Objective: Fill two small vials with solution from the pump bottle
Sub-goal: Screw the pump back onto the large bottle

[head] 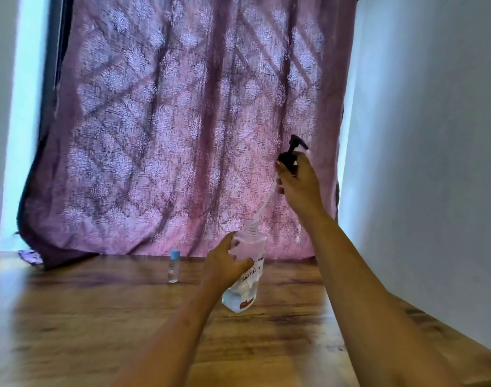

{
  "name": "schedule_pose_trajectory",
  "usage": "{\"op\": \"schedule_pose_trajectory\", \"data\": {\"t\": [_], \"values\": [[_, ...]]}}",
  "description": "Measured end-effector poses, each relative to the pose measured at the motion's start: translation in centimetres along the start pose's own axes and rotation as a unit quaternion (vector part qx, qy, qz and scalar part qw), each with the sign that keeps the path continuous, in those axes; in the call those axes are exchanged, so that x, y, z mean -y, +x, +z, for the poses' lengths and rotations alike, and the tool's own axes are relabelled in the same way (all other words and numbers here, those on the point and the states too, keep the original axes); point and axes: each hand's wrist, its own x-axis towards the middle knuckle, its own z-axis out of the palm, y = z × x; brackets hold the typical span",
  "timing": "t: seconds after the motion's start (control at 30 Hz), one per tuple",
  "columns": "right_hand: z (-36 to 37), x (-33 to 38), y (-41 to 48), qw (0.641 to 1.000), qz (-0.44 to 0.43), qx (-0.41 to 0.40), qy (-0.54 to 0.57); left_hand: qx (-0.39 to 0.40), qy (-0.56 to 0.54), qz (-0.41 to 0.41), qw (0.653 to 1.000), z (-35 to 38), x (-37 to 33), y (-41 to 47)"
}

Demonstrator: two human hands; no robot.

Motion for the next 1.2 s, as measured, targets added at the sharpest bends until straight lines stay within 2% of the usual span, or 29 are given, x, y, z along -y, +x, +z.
{"op": "schedule_pose_trajectory", "data": {"t": [0.13,0.33,0.53,0.7,0.97,1.2], "values": [[1.4,-1.6,-0.5,0.989,0.055,0.092,-0.097,0.017,-0.029,0.023,0.999,0.5,-0.2,-1.1],[2.9,-7.3,-3.1,0.974,0.125,0.149,-0.119,0.003,-0.12,0.017,0.993,0.9,0.8,-2.2],[4.0,-10.6,-4.0,0.987,0.101,0.09,-0.086,0.01,-0.112,0.022,0.993,1.2,1.8,-1.6],[4.8,-12.1,-3.8,0.987,0.119,0.113,0.005,0.003,-0.089,0.035,0.995,1.8,1.9,-1.3],[5.6,-13.6,-3.9,0.991,0.11,0.021,0.079,0.006,-0.111,0.022,0.994,2.2,2.4,-1.2],[5.8,-14.1,-3.6,0.993,0.065,0.054,0.077,-0.005,-0.122,0.018,0.992,2.4,2.5,-1.3]]}}
